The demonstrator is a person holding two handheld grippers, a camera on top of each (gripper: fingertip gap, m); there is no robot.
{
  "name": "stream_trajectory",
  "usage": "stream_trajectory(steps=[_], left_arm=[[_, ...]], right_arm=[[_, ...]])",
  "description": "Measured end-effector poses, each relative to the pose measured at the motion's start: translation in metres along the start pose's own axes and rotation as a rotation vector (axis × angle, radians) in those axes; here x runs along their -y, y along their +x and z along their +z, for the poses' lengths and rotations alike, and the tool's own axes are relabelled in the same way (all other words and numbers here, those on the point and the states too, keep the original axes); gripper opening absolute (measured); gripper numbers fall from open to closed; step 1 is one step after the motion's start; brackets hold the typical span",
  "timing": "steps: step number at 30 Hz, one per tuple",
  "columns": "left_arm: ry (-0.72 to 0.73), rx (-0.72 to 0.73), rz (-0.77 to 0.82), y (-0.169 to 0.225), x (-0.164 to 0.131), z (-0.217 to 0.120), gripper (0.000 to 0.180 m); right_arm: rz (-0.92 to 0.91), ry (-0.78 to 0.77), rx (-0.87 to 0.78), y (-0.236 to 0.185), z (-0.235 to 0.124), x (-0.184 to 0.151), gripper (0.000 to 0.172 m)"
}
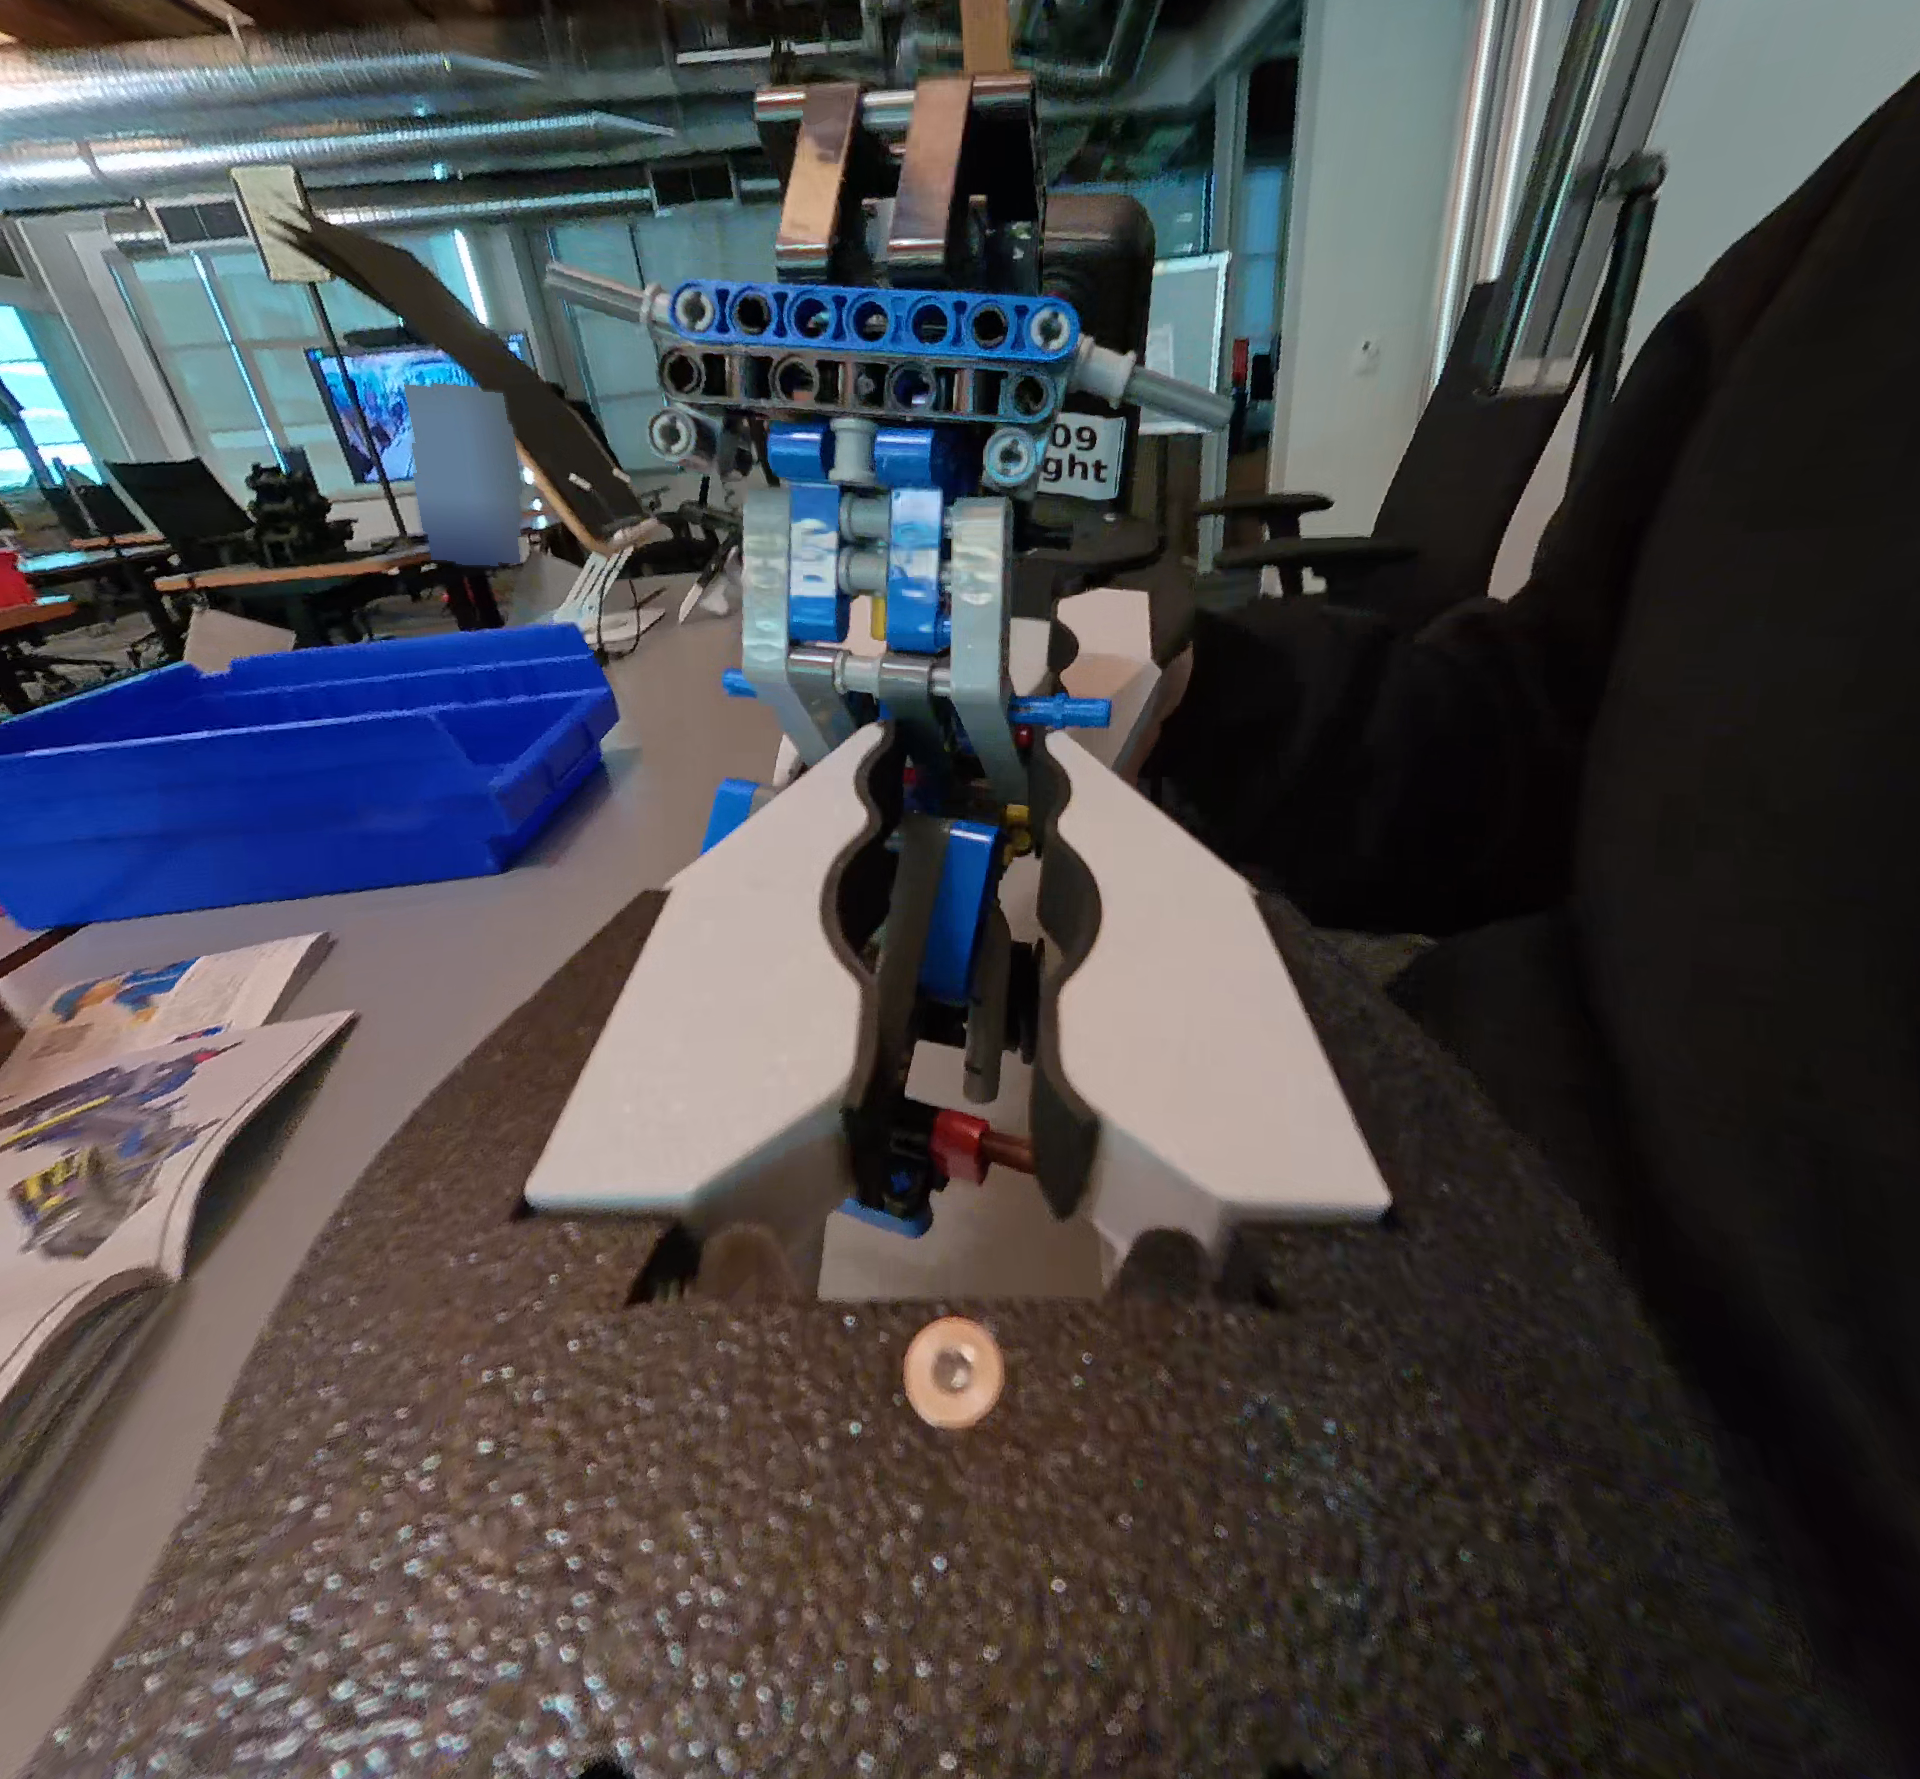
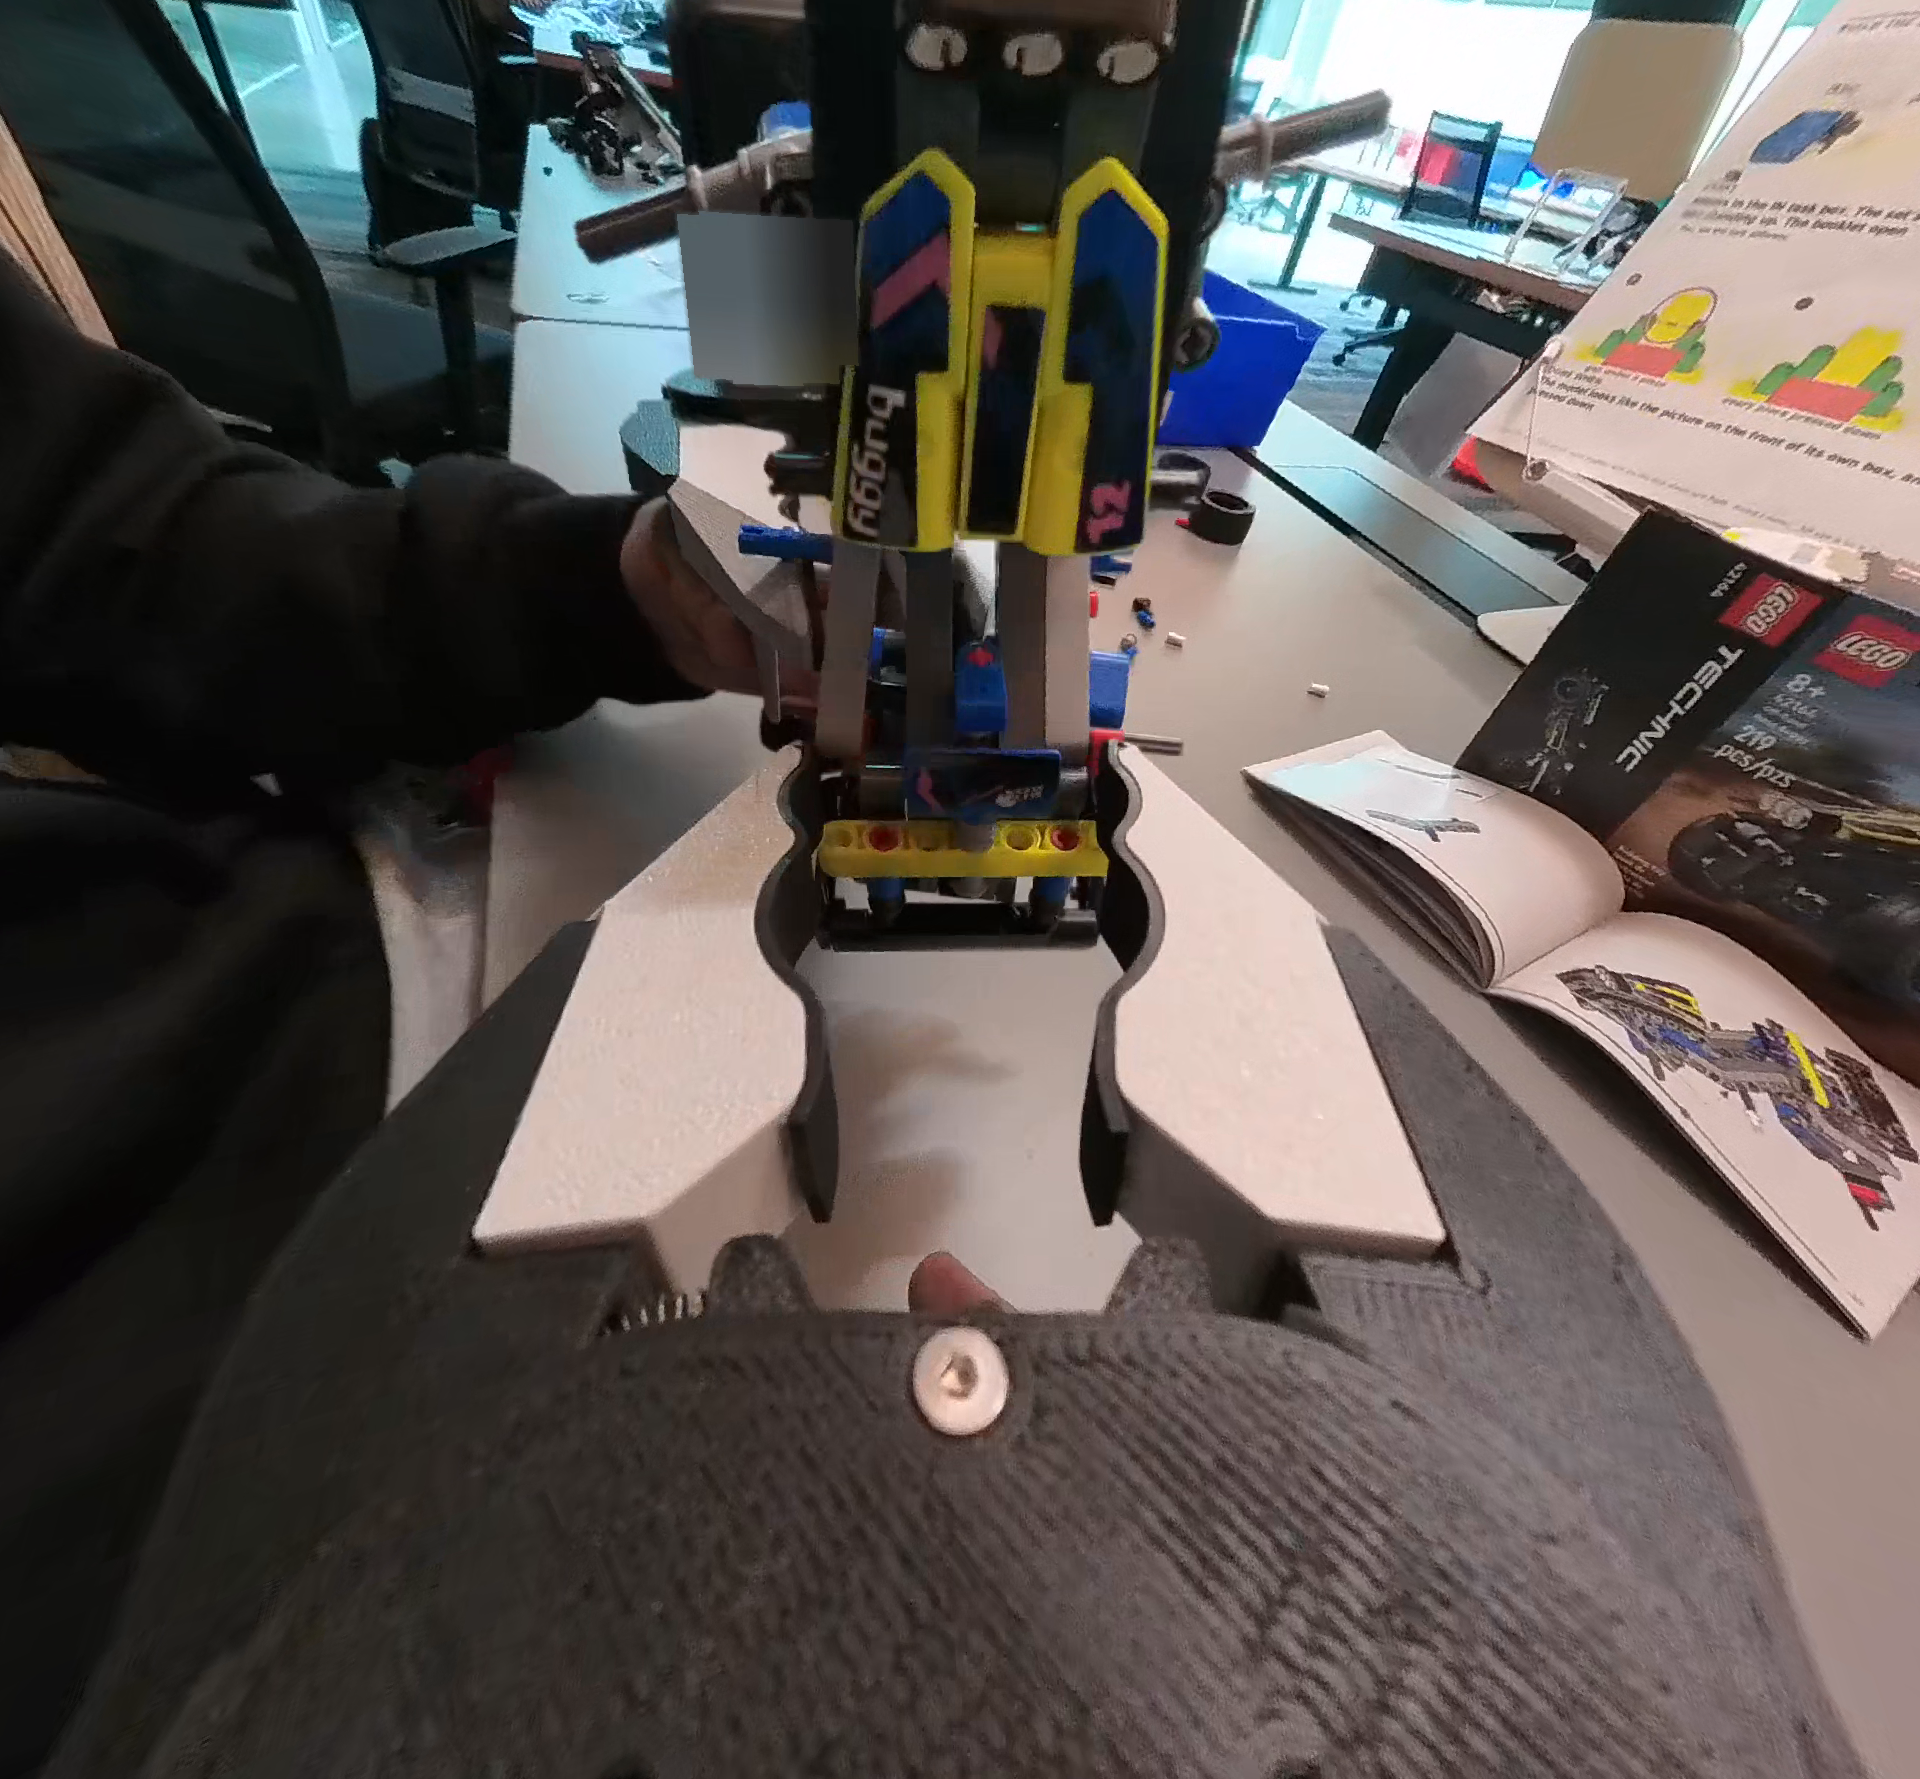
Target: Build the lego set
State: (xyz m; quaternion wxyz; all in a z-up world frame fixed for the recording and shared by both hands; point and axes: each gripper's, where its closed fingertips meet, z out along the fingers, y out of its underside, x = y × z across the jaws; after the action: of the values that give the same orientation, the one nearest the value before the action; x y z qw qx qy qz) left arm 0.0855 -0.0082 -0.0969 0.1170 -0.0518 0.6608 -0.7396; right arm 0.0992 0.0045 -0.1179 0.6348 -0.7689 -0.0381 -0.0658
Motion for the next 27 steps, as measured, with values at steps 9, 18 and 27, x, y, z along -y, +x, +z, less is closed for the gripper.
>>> stream_trajectory(steps=[9,18,27], left_arm=[[-0.168,0.062,-0.109,-0.03,-0.026,-0.024,0.02],[-0.117,0.102,-0.225,-0.051,-0.031,-0.034,0.02],[-0.056,0.114,-0.361,-0.078,-0.032,-0.039,0.02]], right_arm=[[0.109,0.047,0.074,0.017,0.037,-0.024,0.048],[0.143,0.107,0.136,0.03,0.056,-0.027,0.05],[0.257,0.176,0.177,0.053,0.064,-0.026,0.049]])
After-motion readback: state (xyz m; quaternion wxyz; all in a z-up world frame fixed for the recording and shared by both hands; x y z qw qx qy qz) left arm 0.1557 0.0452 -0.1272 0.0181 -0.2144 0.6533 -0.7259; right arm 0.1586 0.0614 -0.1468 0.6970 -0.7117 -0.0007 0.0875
